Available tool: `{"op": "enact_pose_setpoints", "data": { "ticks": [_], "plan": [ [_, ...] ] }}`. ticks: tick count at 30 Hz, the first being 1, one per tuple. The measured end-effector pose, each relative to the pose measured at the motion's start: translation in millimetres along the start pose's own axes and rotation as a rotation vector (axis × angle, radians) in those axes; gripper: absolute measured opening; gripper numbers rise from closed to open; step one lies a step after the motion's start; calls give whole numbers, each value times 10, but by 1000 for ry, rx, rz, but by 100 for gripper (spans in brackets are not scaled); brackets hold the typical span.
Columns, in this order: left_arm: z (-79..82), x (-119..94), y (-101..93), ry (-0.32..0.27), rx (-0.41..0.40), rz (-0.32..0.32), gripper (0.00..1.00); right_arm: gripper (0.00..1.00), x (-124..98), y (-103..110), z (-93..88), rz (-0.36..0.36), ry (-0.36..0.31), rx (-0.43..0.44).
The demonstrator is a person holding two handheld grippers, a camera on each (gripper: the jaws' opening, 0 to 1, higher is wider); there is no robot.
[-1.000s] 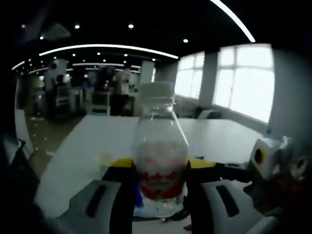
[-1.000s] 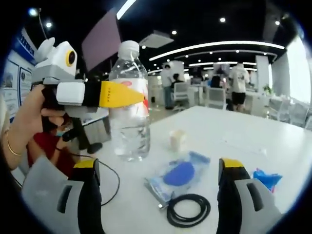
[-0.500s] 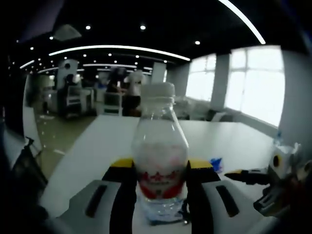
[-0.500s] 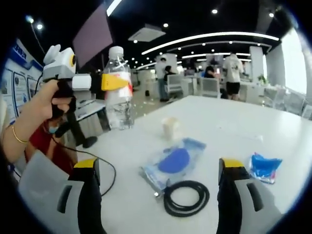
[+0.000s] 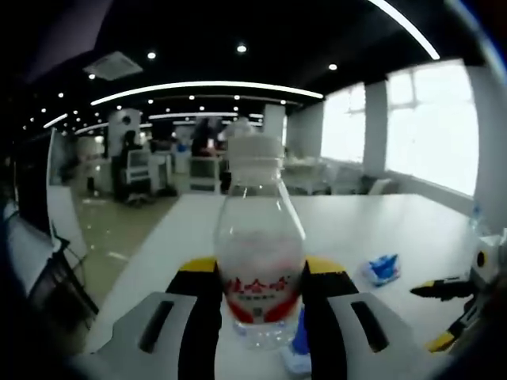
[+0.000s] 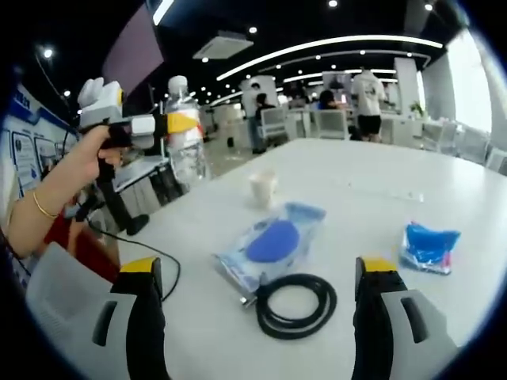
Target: Arrange the tabletop items into an orderly group along one side of the table until the central work area is clear of visible clutter.
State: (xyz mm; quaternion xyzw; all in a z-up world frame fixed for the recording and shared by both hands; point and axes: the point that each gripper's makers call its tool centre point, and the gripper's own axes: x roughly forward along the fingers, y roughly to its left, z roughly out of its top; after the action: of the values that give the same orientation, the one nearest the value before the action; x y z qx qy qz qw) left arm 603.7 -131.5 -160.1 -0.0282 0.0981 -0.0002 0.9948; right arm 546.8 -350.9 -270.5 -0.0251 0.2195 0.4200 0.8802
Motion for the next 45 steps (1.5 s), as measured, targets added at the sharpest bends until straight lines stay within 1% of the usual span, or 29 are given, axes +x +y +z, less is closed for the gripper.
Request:
{"op": "enact_pose_setpoints", "data": {
  "ticks": [6,9,12,15,18,24,26,29,34,36,39,45],
  "plan": [
    [-50,200,210,-2,-4,29,37,100,-8,-110,-56,-28,9,31],
    [-109,322,328,8,14,50,37,100,0,-155,-93,-40,20,36],
    [-162,444,422,11,27,52,37,100,13,-180,-120,-47,27,37],
    [-217,562,508,16,41,58,37,100,41,-204,-178,-52,47,37],
    [-303,675,601,20,22,61,37,100,75,-234,-277,-58,81,40],
    [-452,892,716,32,15,60,37,100,108,-238,-357,-48,102,65],
    [-516,987,756,39,20,61,37,100,121,-215,-405,-41,124,55],
    [-597,1117,828,33,33,63,37,99,137,-182,-446,-29,142,47],
    [-710,1310,979,35,13,78,37,99,144,-189,-508,-27,163,60],
    [-724,1370,1027,26,11,88,37,99,147,-192,-518,-28,163,67],
    [-717,1430,1064,6,-3,82,37,99,149,-195,-544,-26,175,68],
    [-804,1568,1109,4,8,70,37,99,147,-233,-565,-37,186,60]
  ]
}}
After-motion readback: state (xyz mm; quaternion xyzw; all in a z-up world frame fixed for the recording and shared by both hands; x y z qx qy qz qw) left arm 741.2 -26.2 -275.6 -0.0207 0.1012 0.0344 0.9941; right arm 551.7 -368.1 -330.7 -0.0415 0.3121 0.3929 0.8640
